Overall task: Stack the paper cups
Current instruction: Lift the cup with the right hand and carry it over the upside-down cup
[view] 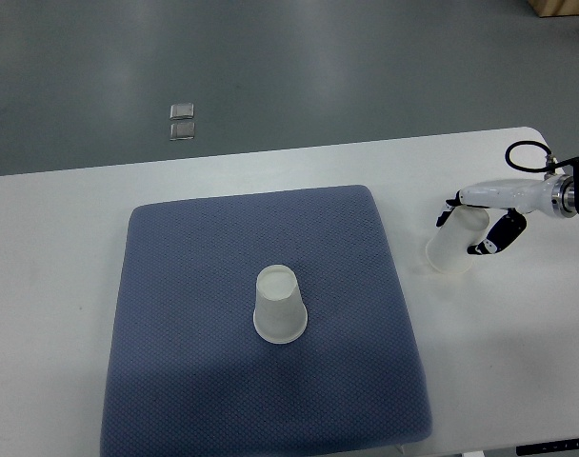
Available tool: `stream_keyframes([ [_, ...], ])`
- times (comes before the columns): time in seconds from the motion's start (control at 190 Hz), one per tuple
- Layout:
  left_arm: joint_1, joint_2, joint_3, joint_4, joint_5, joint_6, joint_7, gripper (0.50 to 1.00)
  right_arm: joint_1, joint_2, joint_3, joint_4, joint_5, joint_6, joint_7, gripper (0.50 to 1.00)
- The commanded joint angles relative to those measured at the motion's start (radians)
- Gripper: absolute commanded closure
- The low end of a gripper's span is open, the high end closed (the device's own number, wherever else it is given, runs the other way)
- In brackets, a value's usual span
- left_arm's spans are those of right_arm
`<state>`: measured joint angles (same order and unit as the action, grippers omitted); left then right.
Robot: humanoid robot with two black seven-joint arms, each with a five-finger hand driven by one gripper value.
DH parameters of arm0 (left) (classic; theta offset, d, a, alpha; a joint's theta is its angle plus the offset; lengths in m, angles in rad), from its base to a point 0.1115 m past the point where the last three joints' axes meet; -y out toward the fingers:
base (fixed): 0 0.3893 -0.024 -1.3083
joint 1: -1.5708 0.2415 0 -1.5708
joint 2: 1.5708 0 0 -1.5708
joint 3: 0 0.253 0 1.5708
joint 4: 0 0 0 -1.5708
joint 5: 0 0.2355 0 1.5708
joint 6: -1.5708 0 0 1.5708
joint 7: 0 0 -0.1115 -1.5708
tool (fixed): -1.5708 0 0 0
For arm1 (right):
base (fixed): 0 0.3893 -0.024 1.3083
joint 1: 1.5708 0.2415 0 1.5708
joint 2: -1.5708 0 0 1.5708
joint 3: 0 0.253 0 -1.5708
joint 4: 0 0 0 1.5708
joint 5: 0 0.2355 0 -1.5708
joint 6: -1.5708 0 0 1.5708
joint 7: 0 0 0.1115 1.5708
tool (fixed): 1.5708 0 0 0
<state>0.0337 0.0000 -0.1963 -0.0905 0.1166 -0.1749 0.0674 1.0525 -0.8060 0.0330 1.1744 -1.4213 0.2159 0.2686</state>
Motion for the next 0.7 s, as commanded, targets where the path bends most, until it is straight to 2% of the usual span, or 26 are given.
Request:
stream_keyframes([
  [0.0,0.000,0.000,0.000,0.000,0.000,0.000,0.000,0.500,0.063,0.004,0.002,0.025,0.004,0.036,0.031,0.773],
  [0.216,0.000,0.000,0.000,0.000,0.000,0.000,0.000,0.500,0.196,0.004,0.004,0.160,0.007,0.118,0.119,0.773],
  [0.4,0.000,0.000,0.000,0.000,0.000,0.000,0.000,0.500,0.281,0.045,0.004,0.235,0.007,0.143,0.129,0.773],
  [0.553,0.000,0.000,0.000,0.000,0.000,0.000,0.000,0.500,0.371,0.100,0.004,0.281,0.010,0.206,0.147,0.773],
  [0.695,0.000,0.000,0.000,0.000,0.000,0.000,0.000,0.500,0.419,0.169,0.004,0.300,0.024,0.212,0.147,0.775],
])
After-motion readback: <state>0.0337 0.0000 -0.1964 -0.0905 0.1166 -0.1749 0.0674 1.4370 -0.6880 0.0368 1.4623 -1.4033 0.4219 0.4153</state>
